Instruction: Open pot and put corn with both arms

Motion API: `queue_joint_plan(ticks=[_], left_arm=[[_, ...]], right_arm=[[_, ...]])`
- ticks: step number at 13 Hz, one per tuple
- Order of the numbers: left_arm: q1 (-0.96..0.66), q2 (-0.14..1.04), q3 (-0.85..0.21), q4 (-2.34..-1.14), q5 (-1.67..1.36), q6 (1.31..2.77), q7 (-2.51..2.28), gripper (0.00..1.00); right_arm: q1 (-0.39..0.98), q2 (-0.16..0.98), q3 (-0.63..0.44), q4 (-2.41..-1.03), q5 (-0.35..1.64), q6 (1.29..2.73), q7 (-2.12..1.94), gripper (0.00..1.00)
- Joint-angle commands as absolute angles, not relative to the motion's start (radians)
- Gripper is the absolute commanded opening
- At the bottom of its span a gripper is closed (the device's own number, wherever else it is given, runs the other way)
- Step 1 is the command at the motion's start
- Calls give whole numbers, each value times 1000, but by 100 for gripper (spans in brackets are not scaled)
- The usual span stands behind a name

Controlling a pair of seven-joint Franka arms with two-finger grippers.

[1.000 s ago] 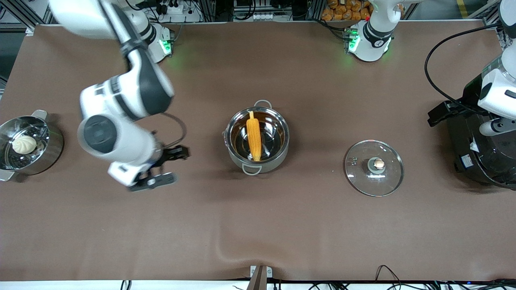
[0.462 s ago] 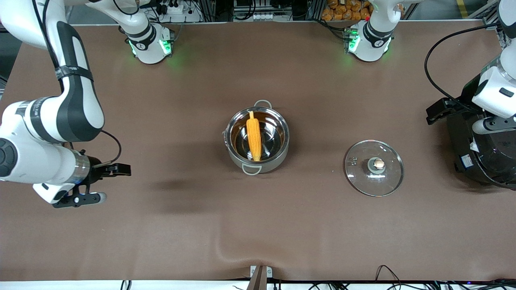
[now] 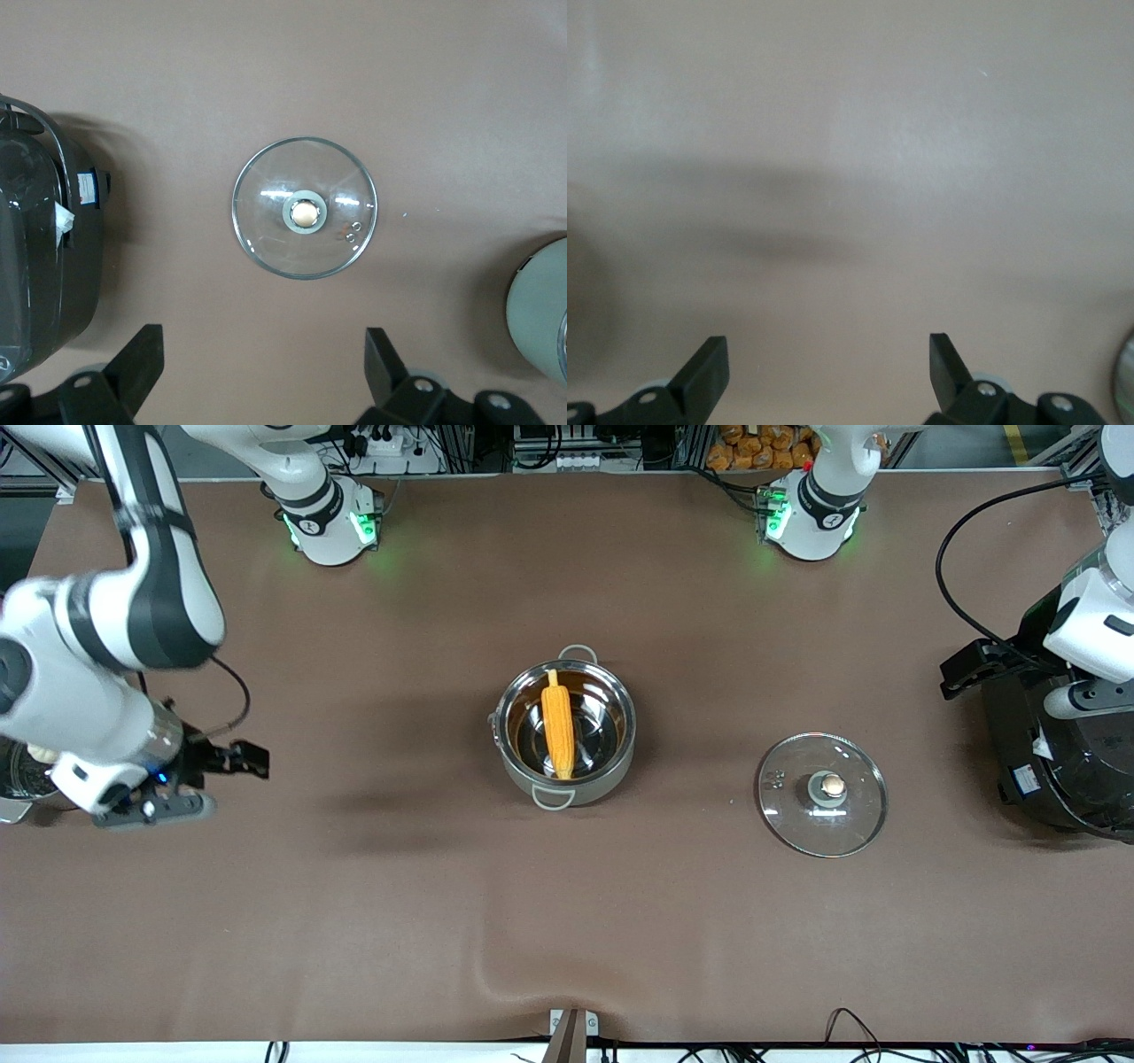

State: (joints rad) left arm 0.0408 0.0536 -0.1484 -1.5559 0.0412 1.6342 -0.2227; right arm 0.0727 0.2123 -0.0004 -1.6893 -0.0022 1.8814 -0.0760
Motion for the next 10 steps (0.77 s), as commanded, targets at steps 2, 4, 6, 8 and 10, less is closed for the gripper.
queue_joint_plan(ticks=[2, 4, 6, 8, 10], left_arm=[[54, 43, -146, -1540, 23, 1628, -195, 100], [54, 44, -146, -1537, 23, 1626, -199, 100], [54, 44, -144, -1531, 23, 1626, -198, 100], [54, 44, -144, -1529, 26, 1626, -199, 100], [55, 44, -144, -1529, 25, 1624, -199, 100]], right_arm=[[37, 72, 18, -1726, -12, 1797, -97, 100], [34, 61, 18, -1672, -11, 1728, -106, 100], [32, 61, 11, -1626, -9, 1672, -155, 100], [20, 51, 2, -1591, -3, 1617, -179, 100], [12, 26, 2, -1578, -2, 1582, -184, 100]])
